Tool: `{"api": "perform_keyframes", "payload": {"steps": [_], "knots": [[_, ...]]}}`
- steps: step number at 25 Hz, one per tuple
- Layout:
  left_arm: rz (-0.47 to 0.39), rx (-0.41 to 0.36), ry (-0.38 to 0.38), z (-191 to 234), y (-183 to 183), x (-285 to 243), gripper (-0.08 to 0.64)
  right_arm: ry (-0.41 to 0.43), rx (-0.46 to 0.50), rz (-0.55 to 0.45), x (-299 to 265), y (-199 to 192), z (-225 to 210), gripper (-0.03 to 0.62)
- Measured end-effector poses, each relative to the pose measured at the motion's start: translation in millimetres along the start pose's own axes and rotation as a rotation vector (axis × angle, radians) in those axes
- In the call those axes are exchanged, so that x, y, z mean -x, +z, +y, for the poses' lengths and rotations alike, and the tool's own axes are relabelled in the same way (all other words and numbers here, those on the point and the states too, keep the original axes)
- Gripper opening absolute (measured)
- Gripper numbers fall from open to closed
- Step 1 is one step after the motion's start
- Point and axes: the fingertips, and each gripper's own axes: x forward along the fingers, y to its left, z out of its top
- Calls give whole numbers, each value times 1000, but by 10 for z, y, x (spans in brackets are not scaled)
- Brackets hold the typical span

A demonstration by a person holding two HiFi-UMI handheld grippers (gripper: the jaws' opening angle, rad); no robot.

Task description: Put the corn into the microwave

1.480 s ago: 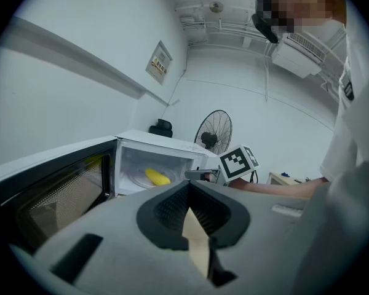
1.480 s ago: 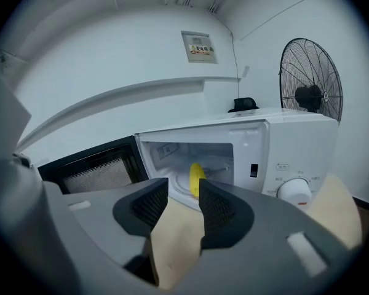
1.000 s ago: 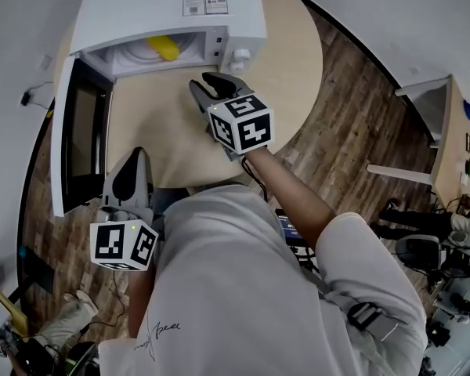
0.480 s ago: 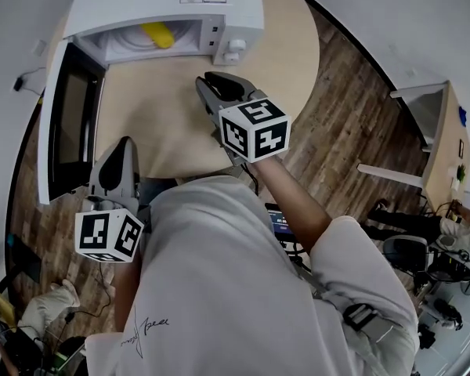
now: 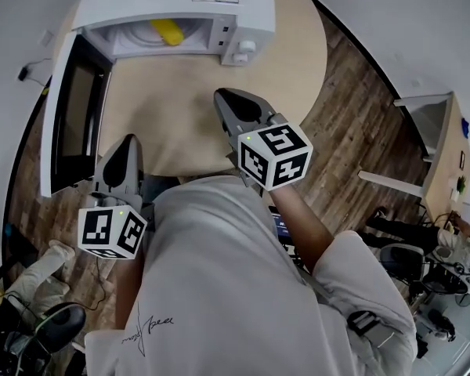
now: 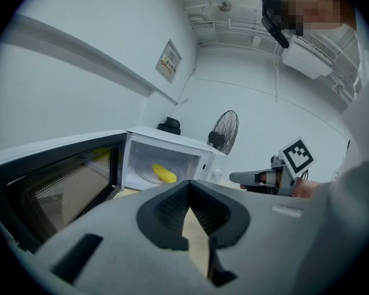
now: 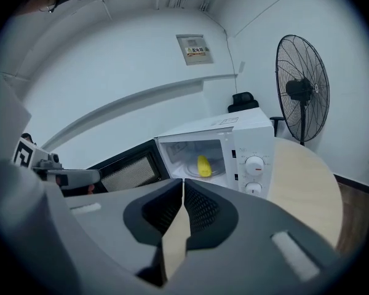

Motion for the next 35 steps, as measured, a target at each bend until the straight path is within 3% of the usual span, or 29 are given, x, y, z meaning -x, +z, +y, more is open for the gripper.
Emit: {"api": "perform_keyframes", "payload": {"steps": [8, 20, 26, 35], "knots": [[6, 17, 45, 159, -49, 52, -5, -7, -15, 4, 117, -120, 121, 14], [18, 27, 53, 190, -87, 144, -5, -61, 4, 30, 328, -231, 57, 11], [20, 18, 73, 245, -58, 169, -8, -14, -28, 1, 355, -109, 47, 11], [54, 18, 90, 296, -137, 194, -8, 48, -1, 23, 284, -30, 96, 11]]}}
